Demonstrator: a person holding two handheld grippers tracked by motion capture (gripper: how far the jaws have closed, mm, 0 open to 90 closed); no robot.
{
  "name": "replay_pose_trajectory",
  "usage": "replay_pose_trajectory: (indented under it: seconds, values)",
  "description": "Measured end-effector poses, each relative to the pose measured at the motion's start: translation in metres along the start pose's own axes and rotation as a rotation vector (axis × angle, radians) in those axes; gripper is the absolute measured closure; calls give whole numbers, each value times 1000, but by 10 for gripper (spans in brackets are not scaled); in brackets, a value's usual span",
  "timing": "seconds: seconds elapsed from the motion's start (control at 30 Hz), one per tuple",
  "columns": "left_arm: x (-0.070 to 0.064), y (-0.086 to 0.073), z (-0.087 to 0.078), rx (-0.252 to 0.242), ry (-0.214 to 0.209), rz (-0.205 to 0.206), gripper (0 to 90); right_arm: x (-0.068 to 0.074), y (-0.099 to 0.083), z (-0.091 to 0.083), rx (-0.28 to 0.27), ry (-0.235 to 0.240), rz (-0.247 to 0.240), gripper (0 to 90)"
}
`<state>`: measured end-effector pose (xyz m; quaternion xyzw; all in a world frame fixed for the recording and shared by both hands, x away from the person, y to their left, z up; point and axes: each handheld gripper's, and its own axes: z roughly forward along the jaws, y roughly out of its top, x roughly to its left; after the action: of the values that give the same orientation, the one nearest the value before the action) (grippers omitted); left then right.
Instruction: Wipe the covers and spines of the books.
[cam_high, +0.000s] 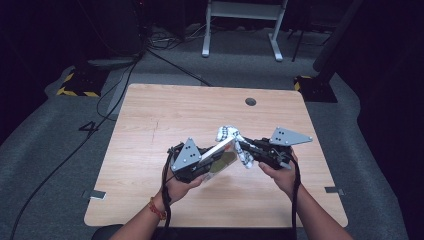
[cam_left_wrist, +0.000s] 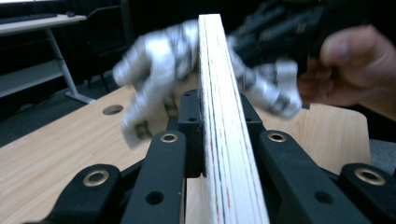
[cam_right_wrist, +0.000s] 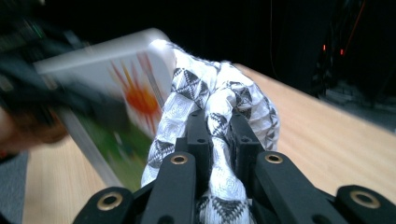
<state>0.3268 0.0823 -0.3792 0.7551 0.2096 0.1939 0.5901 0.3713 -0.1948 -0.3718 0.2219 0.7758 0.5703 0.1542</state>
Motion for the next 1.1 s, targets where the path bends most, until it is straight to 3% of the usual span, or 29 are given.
replay_pose_trajectory:
  seconds: [0.1,0.23,0.33,0.37,0.67,0.77,0.8,0.97,1.03,1.1]
  values:
    - [1,1,-1,-2,1,0,786,-2,-9,2,31,-2,10,823]
    - [3,0,-1,2,3,-7,786,-8,-37,6,142,-20,14,823]
    - [3,0,-1,-3,3,-10,786,-11,-47,6,170,-22,22,822]
    - [3,1,-1,-7,3,-10,786,-15,-58,6,211,-31,36,822]
    - [5,1,-3,-13,0,-14,785,-22,-76,11,262,-37,66,822]
    - [7,-2,-1,-1,2,-25,785,-22,-73,8,222,-28,55,822]
    - [7,-3,1,0,0,-28,785,-21,-67,4,168,-20,52,822]
    - [-1,-4,9,27,-16,1,785,-12,-36,-16,1,-16,26,823]
    - [-4,-5,12,29,-25,4,785,-6,-25,-25,-85,-3,-5,823]
    - [-5,-5,13,30,-30,8,785,-1,-19,-30,-131,1,-33,822]
